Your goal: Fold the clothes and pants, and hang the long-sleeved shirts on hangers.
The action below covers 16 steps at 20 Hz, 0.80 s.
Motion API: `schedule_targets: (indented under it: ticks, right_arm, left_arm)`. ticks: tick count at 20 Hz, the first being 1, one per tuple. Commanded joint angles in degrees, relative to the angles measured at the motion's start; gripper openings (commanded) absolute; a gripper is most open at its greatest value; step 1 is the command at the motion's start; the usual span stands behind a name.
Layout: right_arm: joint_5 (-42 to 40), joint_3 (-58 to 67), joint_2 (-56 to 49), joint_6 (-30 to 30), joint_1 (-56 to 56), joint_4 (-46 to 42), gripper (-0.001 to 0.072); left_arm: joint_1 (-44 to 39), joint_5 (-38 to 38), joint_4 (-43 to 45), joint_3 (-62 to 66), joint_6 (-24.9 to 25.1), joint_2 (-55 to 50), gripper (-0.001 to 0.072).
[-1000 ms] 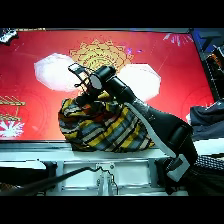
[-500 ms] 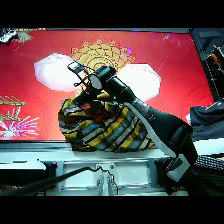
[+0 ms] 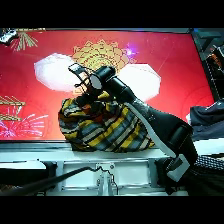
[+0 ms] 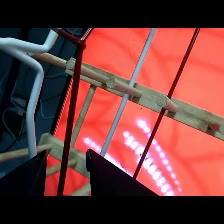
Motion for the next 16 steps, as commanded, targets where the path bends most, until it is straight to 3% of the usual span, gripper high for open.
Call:
schedule_targets:
  ticks: [1, 9, 10, 14, 16]
  right_arm:
    - [0.2, 0.0, 0.0, 0.9, 0.1, 0.0, 0.0065]
    - [0.3, 0.0, 0.0, 1.1, 0.1, 0.0, 0.0065]
    - [0.3, 0.0, 0.0, 1.1, 0.1, 0.0, 0.0065]
    - [0.3, 0.0, 0.0, 1.1, 0.1, 0.0, 0.0065]
    - [0.2, 0.0, 0.0, 1.1, 0.1, 0.0, 0.0065]
  left_arm:
    - [0.3, 1.5, -0.1, 0.1, 0.0, -1.2, 0.0254]
    - [1.5, 5.0, 0.1, 0.1, 0.4, -3.0, 0.0219]
    - [1.5, 5.0, 0.1, 0.1, 0.4, -3.2, 0.0144]
    - [1.5, 5.0, 0.1, 0.0, 0.4, -3.5, 0.0017]
    - [1.5, 5.0, -0.2, 0.1, 0.4, -3.3, 0.0016]
